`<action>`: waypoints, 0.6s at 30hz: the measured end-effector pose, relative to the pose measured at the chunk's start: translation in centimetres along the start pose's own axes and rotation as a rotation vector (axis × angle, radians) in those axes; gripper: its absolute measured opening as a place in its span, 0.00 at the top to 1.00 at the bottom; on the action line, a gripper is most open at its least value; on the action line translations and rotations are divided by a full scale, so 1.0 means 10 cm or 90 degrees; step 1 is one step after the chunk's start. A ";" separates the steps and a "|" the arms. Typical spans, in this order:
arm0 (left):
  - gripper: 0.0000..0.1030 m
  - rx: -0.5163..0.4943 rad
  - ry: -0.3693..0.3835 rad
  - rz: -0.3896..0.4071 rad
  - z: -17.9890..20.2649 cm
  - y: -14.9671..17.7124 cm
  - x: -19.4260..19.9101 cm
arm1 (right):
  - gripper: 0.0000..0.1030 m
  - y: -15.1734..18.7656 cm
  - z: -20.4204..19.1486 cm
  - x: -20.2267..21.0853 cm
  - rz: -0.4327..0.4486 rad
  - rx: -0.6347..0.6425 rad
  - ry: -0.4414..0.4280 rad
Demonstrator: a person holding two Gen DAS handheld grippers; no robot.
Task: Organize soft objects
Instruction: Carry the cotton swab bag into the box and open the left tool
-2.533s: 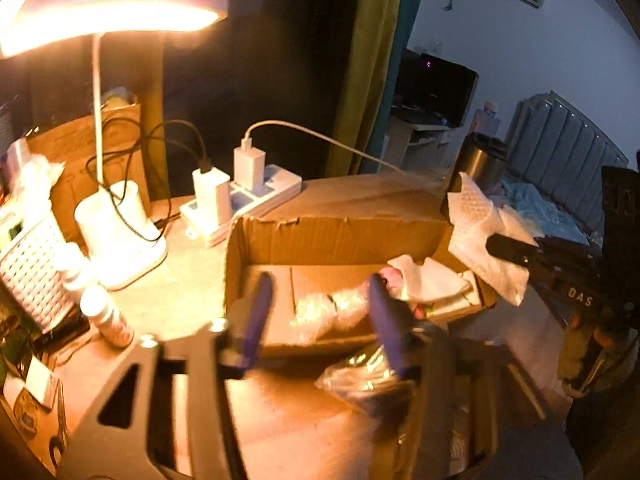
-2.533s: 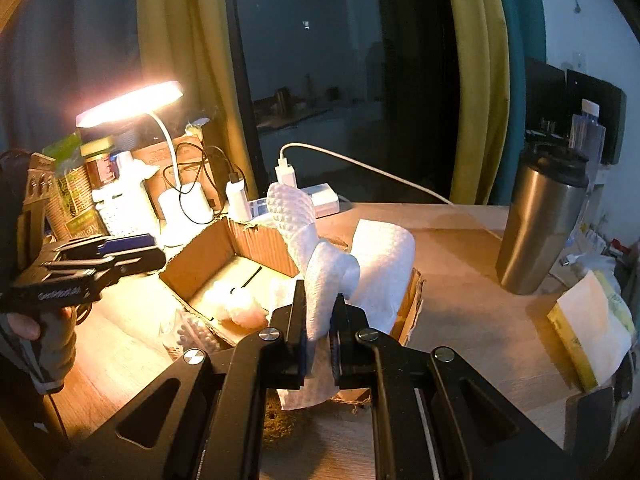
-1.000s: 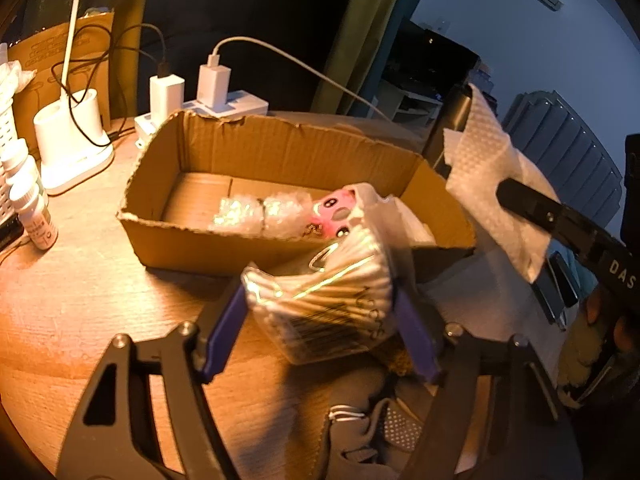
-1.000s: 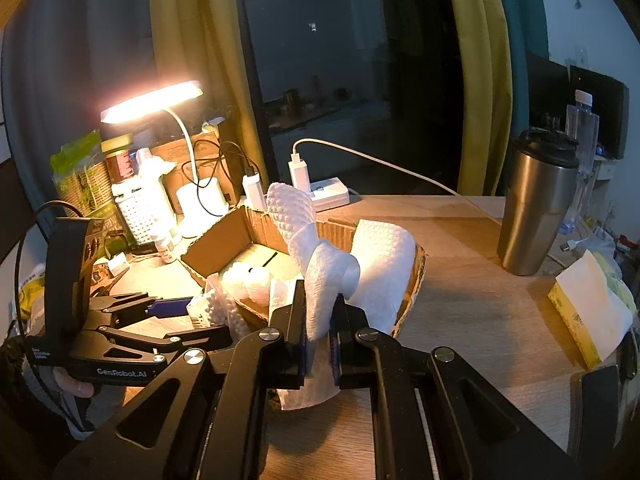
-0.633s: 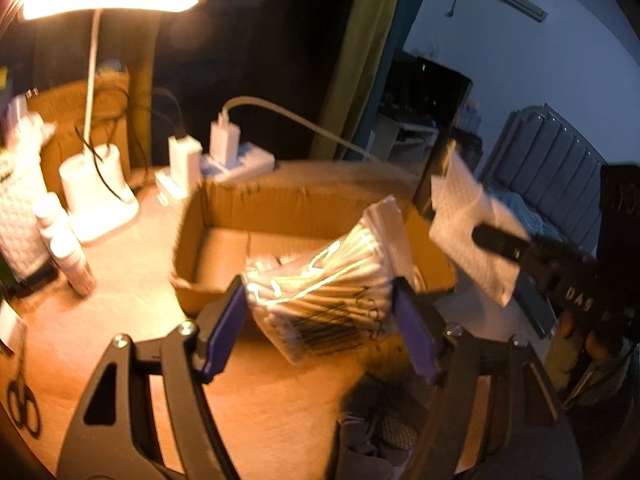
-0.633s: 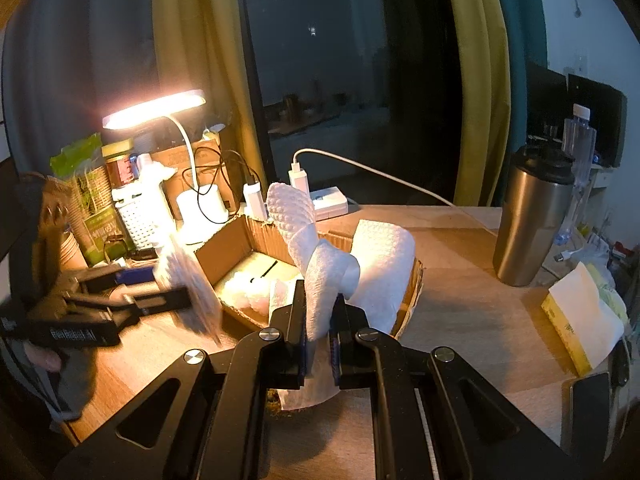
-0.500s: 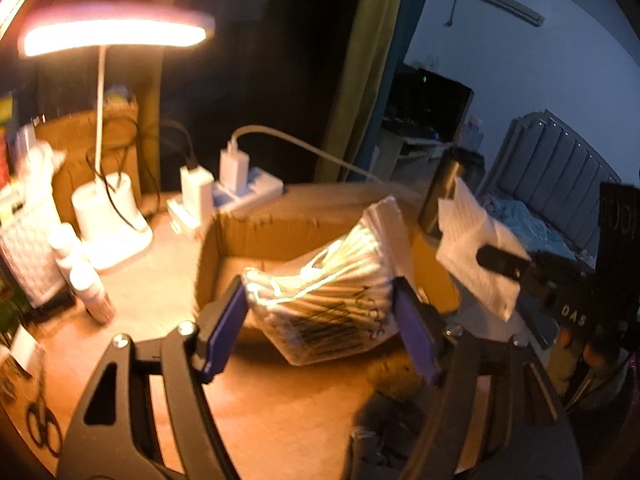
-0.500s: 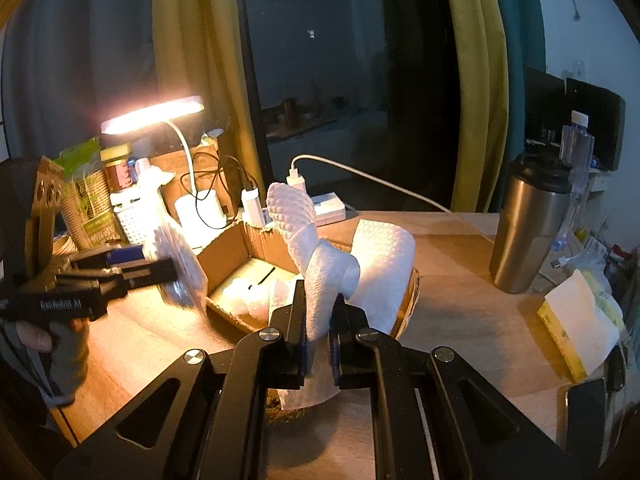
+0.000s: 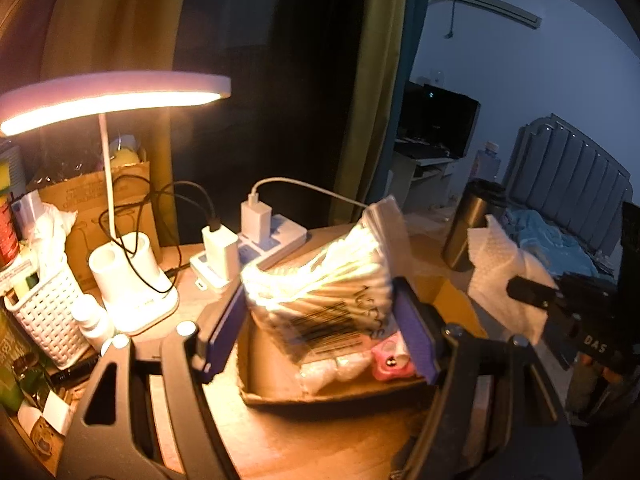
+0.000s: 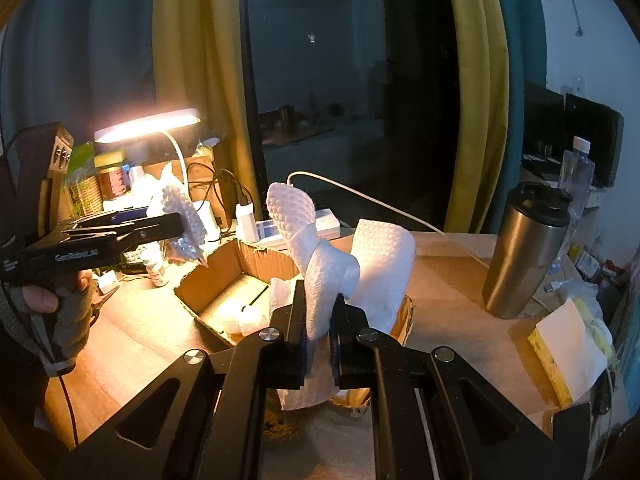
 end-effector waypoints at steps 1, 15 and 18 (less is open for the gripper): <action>0.30 0.002 -0.002 -0.001 -0.03 -0.01 -0.03 | 0.90 0.00 0.01 -0.02 -0.003 -0.001 0.001; 0.30 -0.011 -0.036 -0.069 -0.21 0.22 -0.71 | 0.90 0.28 0.11 -0.59 -0.075 -0.022 -0.002; 0.30 -0.014 -0.040 -0.085 -0.23 0.29 -0.82 | 0.90 0.35 0.10 -0.71 -0.090 -0.023 -0.009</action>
Point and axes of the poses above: each gripper's, at about its wrist camera, not at the fingertips, and x roughly against the way its jaws point, z to its right, y to its underside, the point moved 6 cm from there along -x, roughly the way its jaws point, and after that the axes turned 6 degrees about x, right-handed, at the moved point
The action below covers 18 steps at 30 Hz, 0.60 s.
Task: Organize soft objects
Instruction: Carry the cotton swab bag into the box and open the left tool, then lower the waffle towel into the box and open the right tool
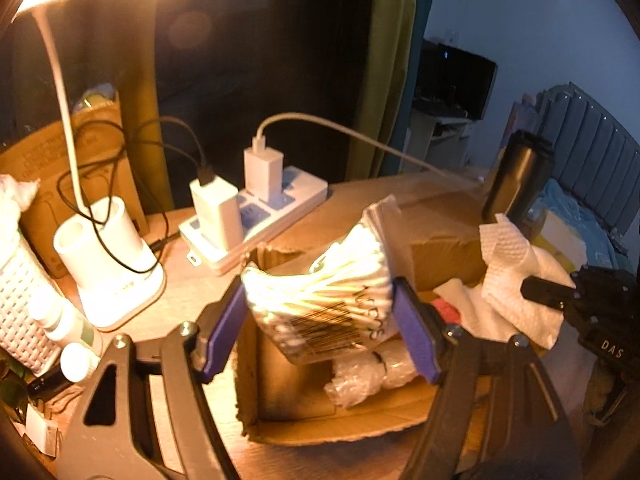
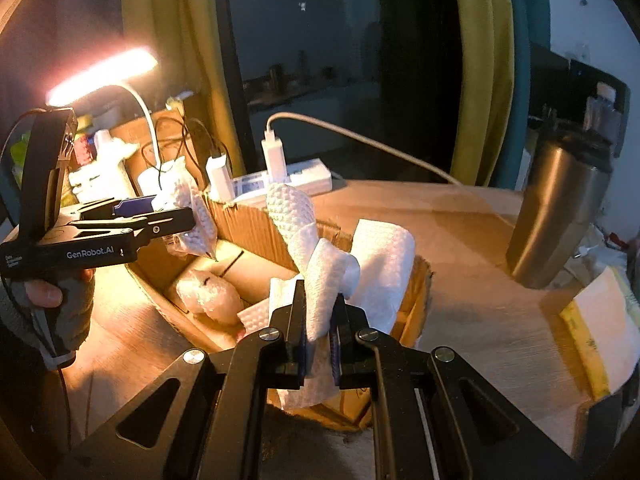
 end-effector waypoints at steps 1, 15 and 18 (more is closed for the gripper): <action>0.30 0.000 -0.002 -0.007 -0.01 0.02 -0.05 | 0.90 0.02 0.00 -0.05 -0.006 0.000 -0.002; 0.25 -0.032 -0.033 -0.051 0.00 0.14 -0.32 | 0.90 0.16 0.01 -0.37 -0.060 0.008 0.020; 0.24 -0.033 -0.025 -0.055 0.03 0.13 -0.32 | 0.87 0.17 0.02 -0.36 -0.063 0.007 0.022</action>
Point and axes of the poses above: each gripper's, at about its wrist camera, not at the fingertips, and x roughly against the way its jaws point, z to its right, y to its underside, the point moved 6 cm from there along -x, roughly the way its jaws point, and after that the axes turned 6 degrees about x, right-handed, at the moved point
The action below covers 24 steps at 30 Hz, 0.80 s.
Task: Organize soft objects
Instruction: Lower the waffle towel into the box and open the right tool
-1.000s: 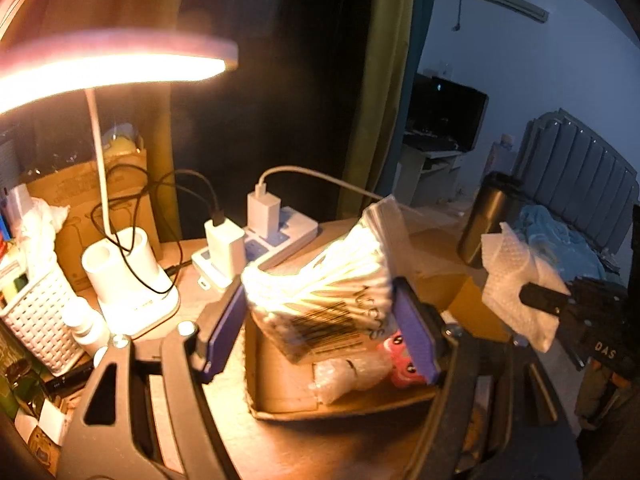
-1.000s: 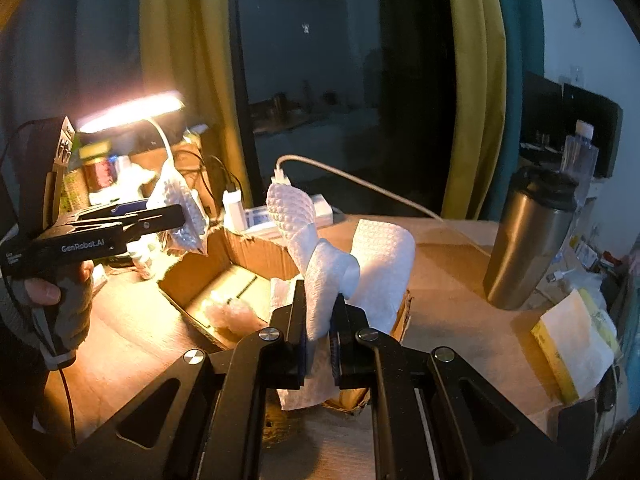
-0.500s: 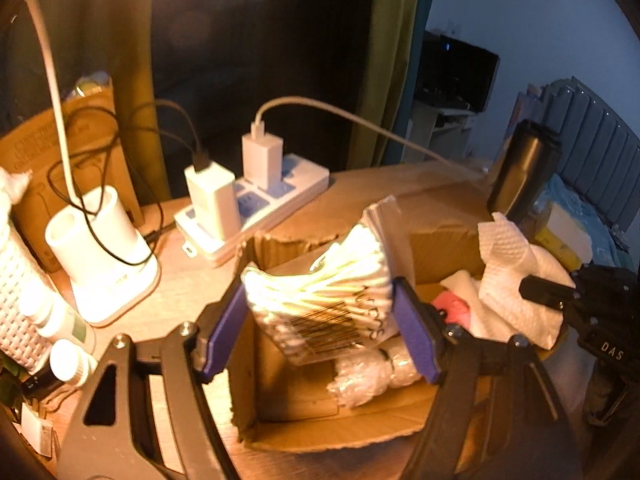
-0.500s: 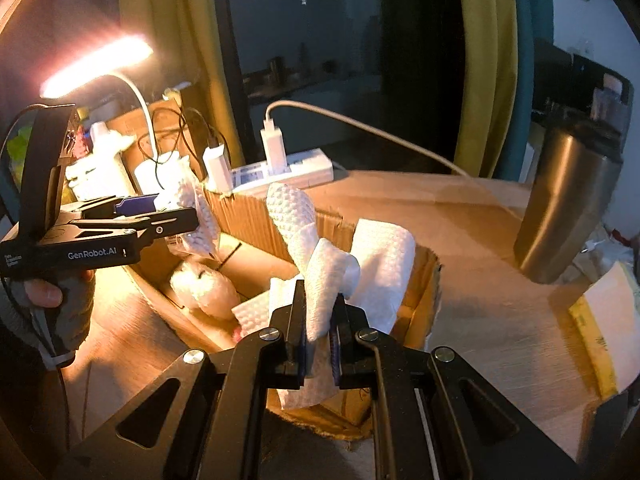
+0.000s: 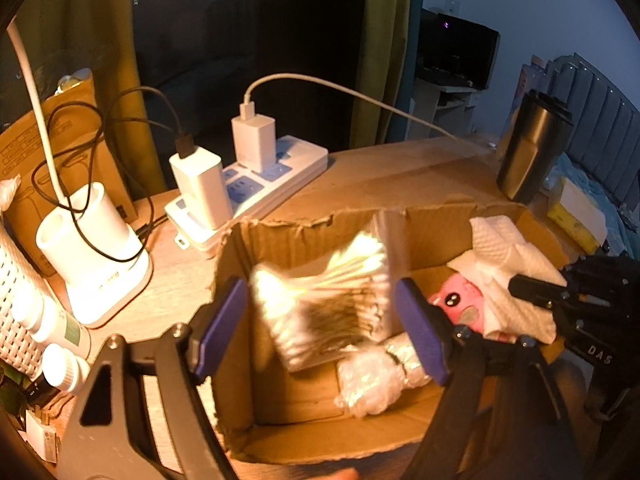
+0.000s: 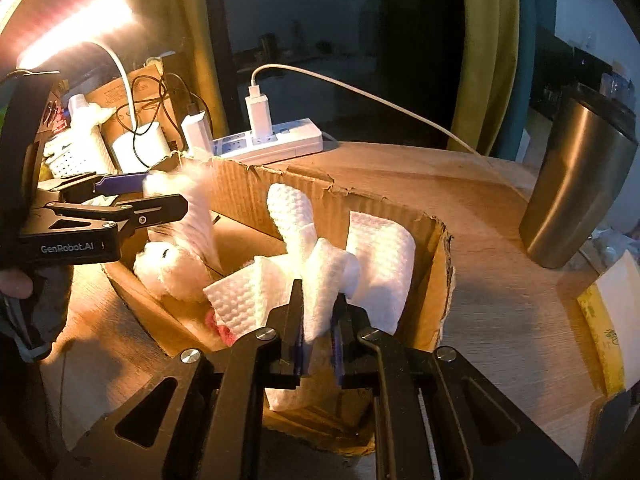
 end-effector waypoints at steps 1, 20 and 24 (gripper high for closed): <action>0.23 0.002 0.002 0.000 0.00 -0.01 0.01 | 0.83 0.00 0.00 0.01 0.000 0.000 0.003; 0.20 0.015 0.036 0.055 0.14 -0.03 0.59 | 0.52 -0.05 0.01 0.66 0.061 -0.016 0.048; 0.20 0.012 0.047 0.065 0.20 0.03 0.74 | 0.51 0.00 -0.05 0.78 0.068 -0.018 0.047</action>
Point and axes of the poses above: each gripper's, at about its wrist camera, not at the fingertips, and x roughly against the way its jaws point, z to its right, y to its underside, the point moved 6 cm from there along -x, roughly the way its jaws point, and after that the axes turned 6 degrees about x, right-handed, at the moved point
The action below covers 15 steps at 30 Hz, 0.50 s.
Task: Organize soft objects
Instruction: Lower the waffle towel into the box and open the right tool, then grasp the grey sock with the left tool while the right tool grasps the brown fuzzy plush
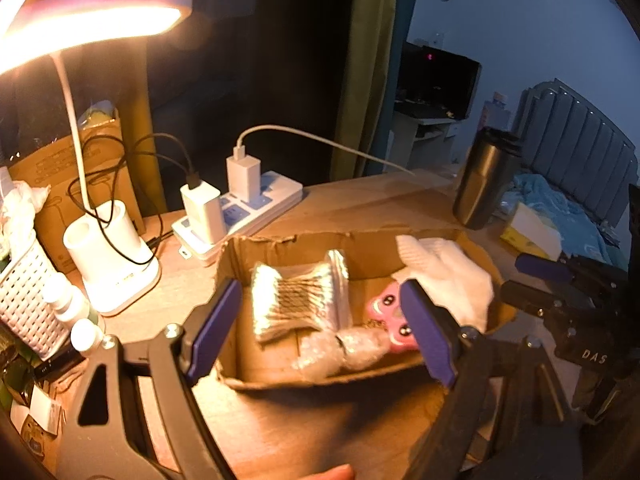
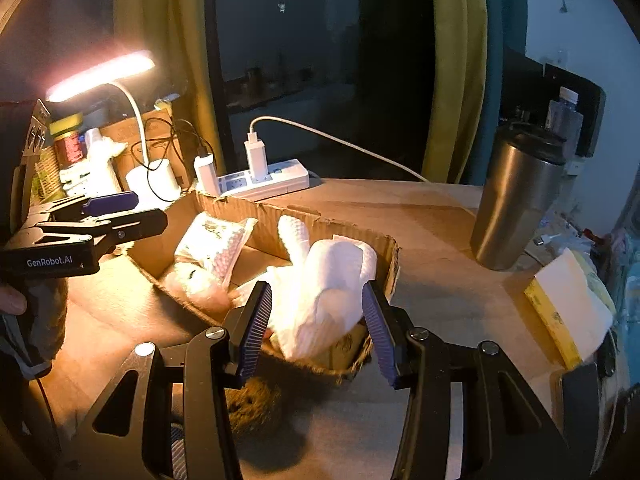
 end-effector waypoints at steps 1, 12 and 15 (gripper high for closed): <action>0.20 -0.001 0.002 0.001 0.01 0.01 0.03 | 0.51 0.01 -0.02 0.03 0.001 0.000 -0.001; 0.19 -0.002 0.025 0.006 0.13 0.28 0.32 | 0.43 0.22 -0.25 0.26 -0.003 -0.001 -0.013; 0.19 0.000 0.028 0.002 0.14 0.39 0.37 | 0.42 0.29 -0.30 0.28 -0.008 -0.002 -0.016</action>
Point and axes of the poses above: each gripper's, at about its wrist camera, not at the fingertips, and x roughly against the way its jaws point, z to its right, y to its underside, the point moved 6 cm from there along -x, roughly the way its jaws point, and after that the axes turned 6 degrees about x, right-handed, at the moved point
